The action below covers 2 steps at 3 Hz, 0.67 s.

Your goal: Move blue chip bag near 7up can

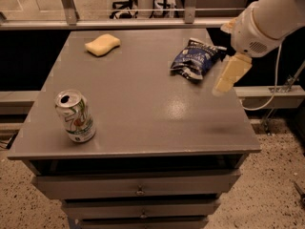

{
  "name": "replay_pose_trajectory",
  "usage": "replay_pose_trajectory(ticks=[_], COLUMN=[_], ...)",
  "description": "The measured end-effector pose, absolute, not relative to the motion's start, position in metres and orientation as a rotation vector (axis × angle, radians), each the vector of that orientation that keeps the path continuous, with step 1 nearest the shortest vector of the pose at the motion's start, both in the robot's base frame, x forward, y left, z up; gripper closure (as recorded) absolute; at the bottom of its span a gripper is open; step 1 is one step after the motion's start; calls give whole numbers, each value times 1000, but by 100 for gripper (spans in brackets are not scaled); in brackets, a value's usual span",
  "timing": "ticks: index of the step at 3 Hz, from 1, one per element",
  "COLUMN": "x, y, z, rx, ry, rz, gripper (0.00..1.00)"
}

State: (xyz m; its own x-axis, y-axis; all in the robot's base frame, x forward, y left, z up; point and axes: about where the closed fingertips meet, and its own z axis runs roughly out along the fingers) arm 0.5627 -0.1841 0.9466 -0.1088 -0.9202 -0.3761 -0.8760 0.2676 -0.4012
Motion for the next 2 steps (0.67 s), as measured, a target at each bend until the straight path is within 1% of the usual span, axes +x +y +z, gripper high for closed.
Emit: replay_pose_trajectory(ticks=[1, 2], x=[602, 638], y=[-155, -149], z=[927, 913], rx=[-1561, -1456], ry=[1994, 2048], rz=[-55, -32], gripper=[0, 0])
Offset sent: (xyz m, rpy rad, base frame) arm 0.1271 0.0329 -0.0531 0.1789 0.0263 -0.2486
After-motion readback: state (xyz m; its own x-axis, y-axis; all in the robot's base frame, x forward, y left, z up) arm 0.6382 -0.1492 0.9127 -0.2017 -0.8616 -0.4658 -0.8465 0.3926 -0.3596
